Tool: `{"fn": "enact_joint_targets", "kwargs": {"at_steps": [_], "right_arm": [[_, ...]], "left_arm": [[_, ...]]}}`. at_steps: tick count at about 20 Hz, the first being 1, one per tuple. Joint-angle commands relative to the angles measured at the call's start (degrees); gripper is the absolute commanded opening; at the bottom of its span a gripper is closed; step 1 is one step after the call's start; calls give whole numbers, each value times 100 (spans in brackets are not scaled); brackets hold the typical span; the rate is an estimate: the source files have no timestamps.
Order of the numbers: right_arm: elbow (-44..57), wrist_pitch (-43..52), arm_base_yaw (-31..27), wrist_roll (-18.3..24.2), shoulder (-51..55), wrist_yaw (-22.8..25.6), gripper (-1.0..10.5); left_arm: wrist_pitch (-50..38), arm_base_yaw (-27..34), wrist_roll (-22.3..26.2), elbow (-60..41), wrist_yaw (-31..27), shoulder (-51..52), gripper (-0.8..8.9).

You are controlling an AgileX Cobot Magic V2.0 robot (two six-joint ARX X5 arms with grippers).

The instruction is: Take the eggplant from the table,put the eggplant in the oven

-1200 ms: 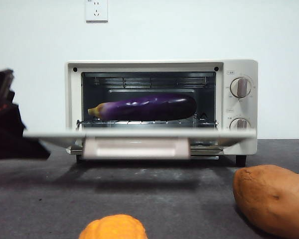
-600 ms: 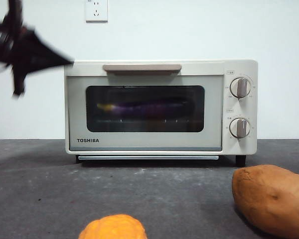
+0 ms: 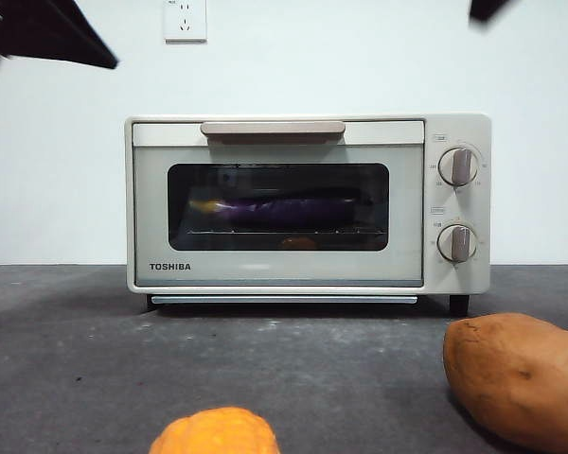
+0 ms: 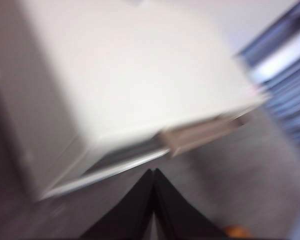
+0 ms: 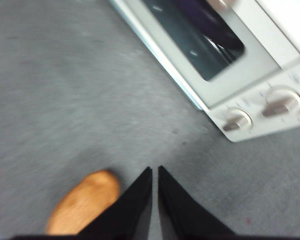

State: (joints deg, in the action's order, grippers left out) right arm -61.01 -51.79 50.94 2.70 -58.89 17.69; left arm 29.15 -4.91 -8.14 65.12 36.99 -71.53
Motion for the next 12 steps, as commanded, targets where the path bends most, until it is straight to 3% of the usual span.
{"fn": "enact_joint_targets", "kwargs": {"at_steps": [1,3,8,12], "right_arm": [[409,638,-378,-122,0,26,5],[776,1097,-896,-125,103,-87,5],[1856,2557,-2542,-337,525,-1453,5],[2798,3956,-3491,-479,1217,-2133,5]], "left_arm": [[476,-286,892,-46,-1353,389,6],[402,-546,876,-321,-1794,822,6],[-181,-905,619,-1738,-2889,2179,6],[-970,-905,289,-3067,-3486,3252,6]]}}
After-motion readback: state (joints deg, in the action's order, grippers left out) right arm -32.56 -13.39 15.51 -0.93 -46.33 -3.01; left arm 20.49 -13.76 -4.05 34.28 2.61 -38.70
